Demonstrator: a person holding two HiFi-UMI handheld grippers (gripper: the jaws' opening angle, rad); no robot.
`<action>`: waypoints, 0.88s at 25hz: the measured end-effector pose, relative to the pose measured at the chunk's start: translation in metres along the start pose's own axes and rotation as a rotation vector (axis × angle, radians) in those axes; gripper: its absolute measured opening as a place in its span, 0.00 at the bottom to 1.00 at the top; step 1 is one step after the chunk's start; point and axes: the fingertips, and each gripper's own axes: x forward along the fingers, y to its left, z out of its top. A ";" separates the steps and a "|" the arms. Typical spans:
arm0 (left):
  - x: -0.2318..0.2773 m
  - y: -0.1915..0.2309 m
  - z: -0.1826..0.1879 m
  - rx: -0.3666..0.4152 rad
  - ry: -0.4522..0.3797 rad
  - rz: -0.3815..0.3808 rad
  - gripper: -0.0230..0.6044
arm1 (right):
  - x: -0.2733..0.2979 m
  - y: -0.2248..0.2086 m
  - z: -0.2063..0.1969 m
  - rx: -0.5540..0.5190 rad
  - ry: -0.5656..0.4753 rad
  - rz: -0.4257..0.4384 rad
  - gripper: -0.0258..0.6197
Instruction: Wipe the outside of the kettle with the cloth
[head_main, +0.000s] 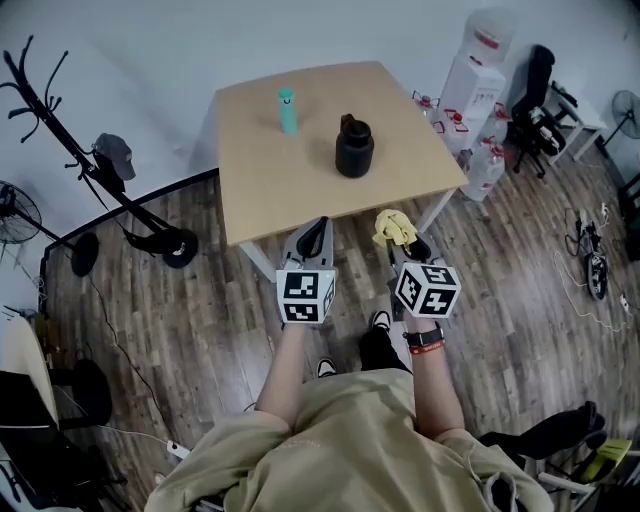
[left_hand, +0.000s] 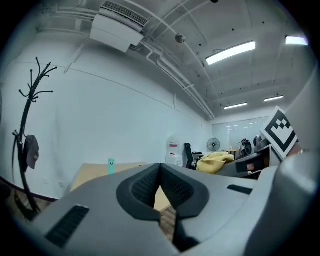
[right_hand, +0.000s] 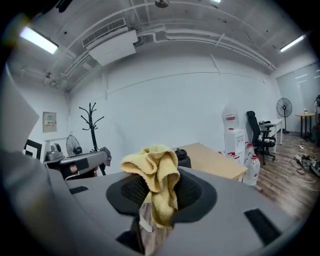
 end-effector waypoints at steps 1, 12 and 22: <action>0.008 0.000 -0.001 -0.001 0.003 0.004 0.08 | 0.007 -0.006 0.000 0.006 0.003 -0.001 0.26; 0.196 0.001 0.026 0.047 -0.054 0.043 0.07 | 0.139 -0.128 0.066 0.038 -0.006 0.057 0.26; 0.343 -0.013 0.031 0.011 -0.012 0.125 0.07 | 0.248 -0.228 0.120 0.079 0.051 0.139 0.26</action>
